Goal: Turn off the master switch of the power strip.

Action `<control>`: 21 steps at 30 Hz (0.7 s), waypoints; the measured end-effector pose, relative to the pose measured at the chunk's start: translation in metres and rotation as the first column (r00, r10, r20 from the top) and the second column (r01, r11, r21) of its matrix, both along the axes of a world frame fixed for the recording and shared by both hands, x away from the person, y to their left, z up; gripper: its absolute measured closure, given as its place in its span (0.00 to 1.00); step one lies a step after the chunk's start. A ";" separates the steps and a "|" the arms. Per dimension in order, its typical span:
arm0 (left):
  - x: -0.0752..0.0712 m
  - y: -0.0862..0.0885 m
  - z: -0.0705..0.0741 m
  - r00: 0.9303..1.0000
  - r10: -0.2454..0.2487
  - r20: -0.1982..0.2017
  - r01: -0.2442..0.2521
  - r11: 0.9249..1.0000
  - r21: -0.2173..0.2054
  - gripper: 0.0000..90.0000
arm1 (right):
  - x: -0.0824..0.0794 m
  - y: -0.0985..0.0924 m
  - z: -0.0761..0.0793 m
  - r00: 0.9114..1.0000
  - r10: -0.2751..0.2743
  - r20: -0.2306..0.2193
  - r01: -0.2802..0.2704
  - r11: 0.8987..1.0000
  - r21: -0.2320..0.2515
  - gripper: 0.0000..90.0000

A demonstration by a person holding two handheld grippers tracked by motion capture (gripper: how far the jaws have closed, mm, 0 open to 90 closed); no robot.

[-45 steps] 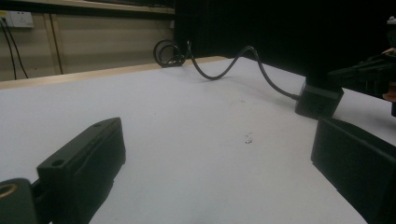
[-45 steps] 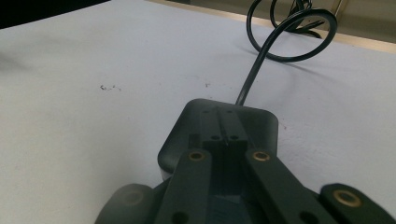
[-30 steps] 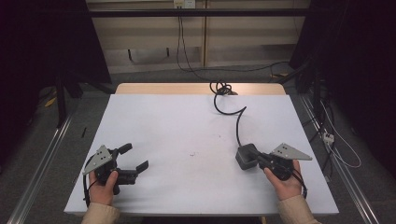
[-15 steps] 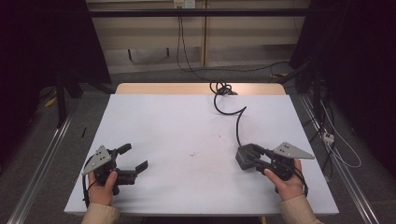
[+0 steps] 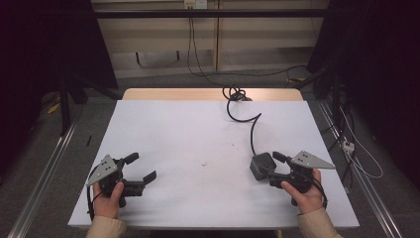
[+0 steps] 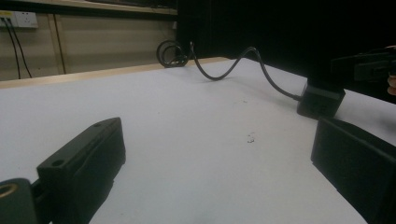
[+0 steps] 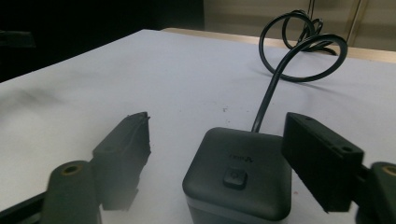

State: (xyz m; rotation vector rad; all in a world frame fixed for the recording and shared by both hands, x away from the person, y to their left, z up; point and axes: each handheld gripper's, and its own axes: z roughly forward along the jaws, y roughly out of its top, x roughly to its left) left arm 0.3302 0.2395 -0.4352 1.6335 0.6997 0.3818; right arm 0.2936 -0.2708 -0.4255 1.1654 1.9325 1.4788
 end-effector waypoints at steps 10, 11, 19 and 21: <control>0.000 0.000 0.000 1.000 0.000 0.000 0.000 1.000 -0.001 0.03 | -0.005 -0.003 0.001 1.000 0.005 0.011 -0.004 1.000 -0.019 0.15; 0.000 0.000 0.000 1.000 0.000 -0.001 0.000 1.000 -0.002 0.03 | -0.006 -0.003 0.001 1.000 0.002 0.010 -0.002 1.000 -0.015 0.14; 0.000 0.001 -0.001 1.000 0.000 -0.002 0.000 1.000 0.001 0.03 | -0.010 -0.008 -0.001 1.000 0.011 0.009 -0.011 1.000 -0.023 0.07; 0.000 0.001 -0.001 1.000 -0.003 -0.001 0.003 1.000 0.001 0.03 | -0.012 -0.008 -0.002 1.000 0.018 0.009 -0.018 0.999 -0.029 0.04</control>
